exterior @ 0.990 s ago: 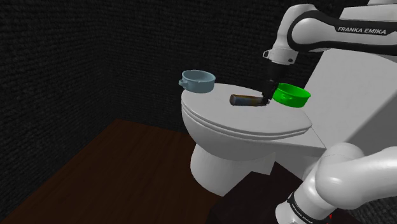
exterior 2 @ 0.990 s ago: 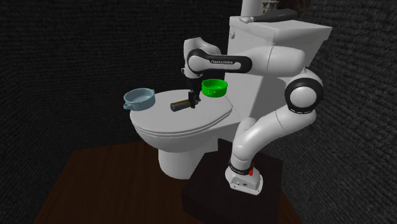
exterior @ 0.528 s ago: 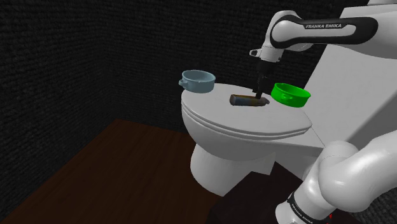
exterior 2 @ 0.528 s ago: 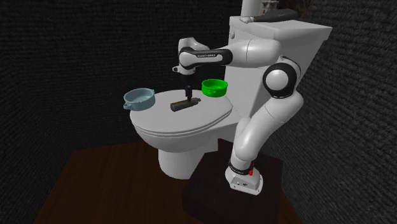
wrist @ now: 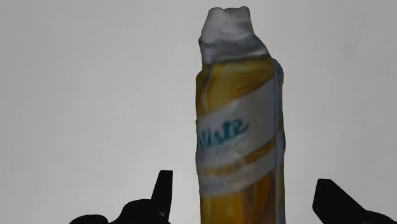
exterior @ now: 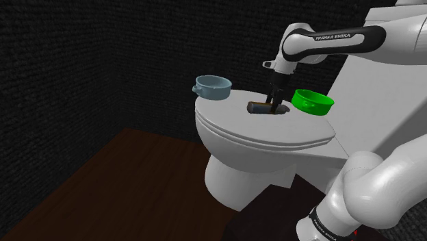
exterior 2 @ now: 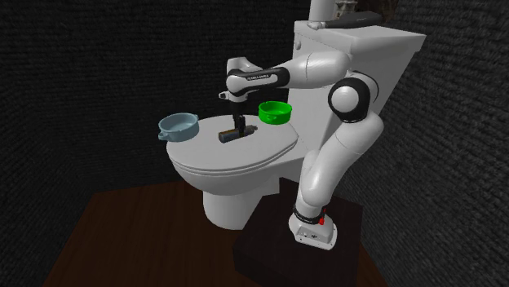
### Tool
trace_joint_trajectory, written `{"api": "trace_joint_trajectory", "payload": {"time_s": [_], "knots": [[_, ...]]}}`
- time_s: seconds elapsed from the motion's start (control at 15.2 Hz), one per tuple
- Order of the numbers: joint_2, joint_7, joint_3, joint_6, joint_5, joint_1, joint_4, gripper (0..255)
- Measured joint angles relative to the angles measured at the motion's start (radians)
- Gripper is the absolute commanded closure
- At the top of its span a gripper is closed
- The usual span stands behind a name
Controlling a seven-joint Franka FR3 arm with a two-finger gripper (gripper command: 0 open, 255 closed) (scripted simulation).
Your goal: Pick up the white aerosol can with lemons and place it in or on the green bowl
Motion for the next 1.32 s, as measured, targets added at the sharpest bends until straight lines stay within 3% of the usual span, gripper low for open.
{"api": "trace_joint_trajectory", "payload": {"time_s": [0.46, 0.53, 1.32], "knots": [[0.001, -0.001, -0.001, 0.019, 0.0, 0.0, -0.017, 0], [0.001, -0.001, -0.001, 0.019, 0.0, 0.0, -0.017, 255], [-0.001, 0.001, 0.001, 0.002, 0.0, 0.001, -0.002, 255]]}}
